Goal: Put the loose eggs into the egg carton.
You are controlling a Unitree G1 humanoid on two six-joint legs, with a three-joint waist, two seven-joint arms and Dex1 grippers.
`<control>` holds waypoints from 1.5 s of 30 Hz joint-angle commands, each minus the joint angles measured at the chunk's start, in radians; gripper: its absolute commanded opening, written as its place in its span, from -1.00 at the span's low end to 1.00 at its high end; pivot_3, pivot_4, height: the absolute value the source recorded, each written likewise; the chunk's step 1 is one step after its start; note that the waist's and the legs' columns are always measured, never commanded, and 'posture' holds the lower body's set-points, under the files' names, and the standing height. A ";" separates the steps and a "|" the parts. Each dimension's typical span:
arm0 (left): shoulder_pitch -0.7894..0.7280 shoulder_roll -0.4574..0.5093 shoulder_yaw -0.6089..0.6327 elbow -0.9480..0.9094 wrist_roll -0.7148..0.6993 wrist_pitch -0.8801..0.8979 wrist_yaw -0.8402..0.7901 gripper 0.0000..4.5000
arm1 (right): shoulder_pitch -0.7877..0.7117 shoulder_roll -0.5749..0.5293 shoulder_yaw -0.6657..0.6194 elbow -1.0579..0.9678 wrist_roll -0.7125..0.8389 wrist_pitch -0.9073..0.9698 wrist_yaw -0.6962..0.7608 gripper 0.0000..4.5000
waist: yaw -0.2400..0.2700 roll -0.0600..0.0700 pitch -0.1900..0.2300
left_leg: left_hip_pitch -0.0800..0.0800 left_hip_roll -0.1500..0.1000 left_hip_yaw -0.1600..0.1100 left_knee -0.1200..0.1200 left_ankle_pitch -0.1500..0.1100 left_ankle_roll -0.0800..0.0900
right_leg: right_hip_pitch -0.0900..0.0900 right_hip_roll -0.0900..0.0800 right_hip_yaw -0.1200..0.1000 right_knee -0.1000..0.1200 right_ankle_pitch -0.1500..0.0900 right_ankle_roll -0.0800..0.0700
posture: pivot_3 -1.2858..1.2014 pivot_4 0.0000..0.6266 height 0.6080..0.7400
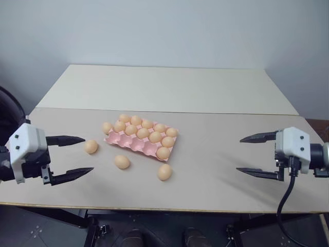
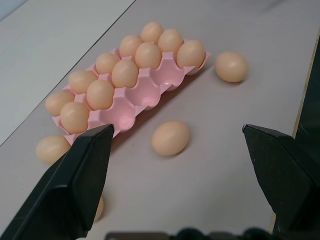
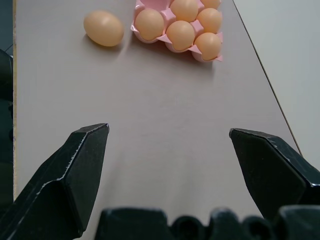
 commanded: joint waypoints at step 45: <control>-0.215 0.015 -0.266 0.117 0.056 -0.089 -0.014 0.99 | -0.297 0.377 0.616 -0.258 -0.096 0.559 -0.516 1.00 | -0.001 -0.001 0.000 | -0.007 0.000 -0.001 0.001 0.000 0.000 | -0.007 0.001 0.000 0.001 0.000 0.000 | 0.03 -0.52 1.00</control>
